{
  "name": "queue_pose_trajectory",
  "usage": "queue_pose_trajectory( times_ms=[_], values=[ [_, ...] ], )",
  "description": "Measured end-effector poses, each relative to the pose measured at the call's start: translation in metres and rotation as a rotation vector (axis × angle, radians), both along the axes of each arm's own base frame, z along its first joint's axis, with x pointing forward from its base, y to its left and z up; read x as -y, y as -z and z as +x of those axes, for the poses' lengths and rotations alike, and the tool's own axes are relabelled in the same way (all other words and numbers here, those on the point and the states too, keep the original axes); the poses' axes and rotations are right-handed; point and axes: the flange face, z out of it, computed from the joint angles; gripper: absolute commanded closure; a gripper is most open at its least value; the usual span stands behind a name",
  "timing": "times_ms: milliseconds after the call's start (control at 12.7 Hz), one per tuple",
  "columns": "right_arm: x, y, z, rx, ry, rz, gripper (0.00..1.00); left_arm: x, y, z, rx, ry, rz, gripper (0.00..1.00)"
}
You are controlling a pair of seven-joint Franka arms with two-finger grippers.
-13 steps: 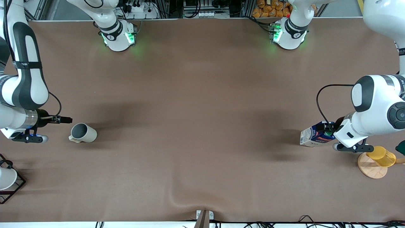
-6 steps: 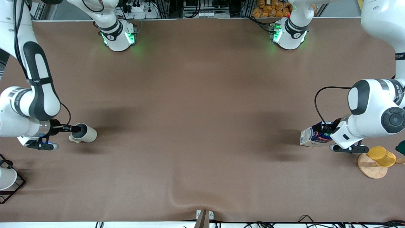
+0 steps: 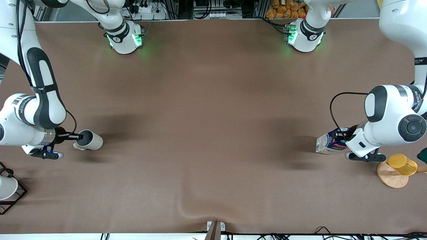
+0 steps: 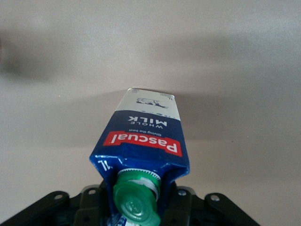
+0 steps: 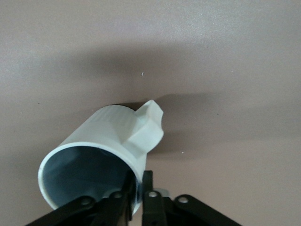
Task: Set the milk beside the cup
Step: 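Carry the mug toward the table middle while the left gripper lifts the milk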
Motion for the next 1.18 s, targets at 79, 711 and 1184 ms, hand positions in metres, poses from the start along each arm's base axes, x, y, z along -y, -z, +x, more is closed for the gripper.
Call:
queue_pose_trajectory(
  times_ms=[79, 711, 1184],
  values=[
    [-0.001, -0.001, 0.001, 0.000, 0.004, 0.002, 1.00, 0.001, 0.000, 0.000, 0.001, 0.001, 0.000, 0.63],
    [-0.099, -0.075, 0.024, -0.121, 0.167, -0.008, 1.00, 0.055, -0.088, 0.001, 0.031, 0.081, -0.031, 0.64],
    [-0.299, -0.111, 0.007, -0.146, 0.436, -0.055, 1.00, 0.073, -0.114, -0.001, 0.054, 0.108, -0.042, 0.64]
  ],
)
